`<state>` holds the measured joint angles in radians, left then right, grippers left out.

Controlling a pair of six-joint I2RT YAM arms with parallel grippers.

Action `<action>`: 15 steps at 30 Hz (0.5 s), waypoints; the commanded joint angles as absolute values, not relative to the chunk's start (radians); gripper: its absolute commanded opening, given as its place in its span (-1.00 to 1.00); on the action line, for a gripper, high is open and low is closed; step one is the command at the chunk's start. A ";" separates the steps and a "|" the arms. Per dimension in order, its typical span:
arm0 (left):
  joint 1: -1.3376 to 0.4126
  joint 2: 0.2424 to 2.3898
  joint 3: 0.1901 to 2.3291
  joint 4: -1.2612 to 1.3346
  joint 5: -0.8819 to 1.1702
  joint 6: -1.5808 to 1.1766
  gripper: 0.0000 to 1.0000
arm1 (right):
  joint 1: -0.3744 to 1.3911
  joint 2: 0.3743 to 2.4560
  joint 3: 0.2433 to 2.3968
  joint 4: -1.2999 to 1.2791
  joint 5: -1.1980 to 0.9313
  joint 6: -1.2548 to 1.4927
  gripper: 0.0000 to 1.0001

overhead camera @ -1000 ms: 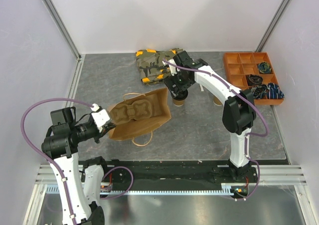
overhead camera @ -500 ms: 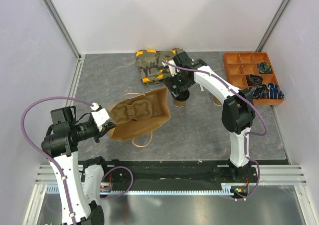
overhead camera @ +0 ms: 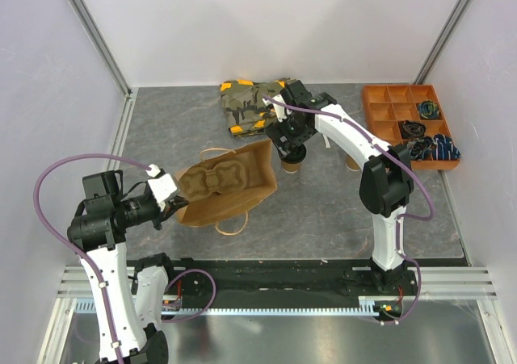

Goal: Pack the takeout coffee

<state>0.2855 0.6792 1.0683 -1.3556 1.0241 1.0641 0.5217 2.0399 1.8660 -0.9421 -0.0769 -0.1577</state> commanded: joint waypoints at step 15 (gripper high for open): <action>0.284 0.689 1.080 -1.350 1.040 1.042 -0.96 | 0.522 2.028 1.855 -0.940 -0.064 -0.172 0.83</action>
<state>0.2855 0.6819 1.0683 -1.3556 1.0260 1.0637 0.5217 2.0399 1.8626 -0.9436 -0.0643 -0.1654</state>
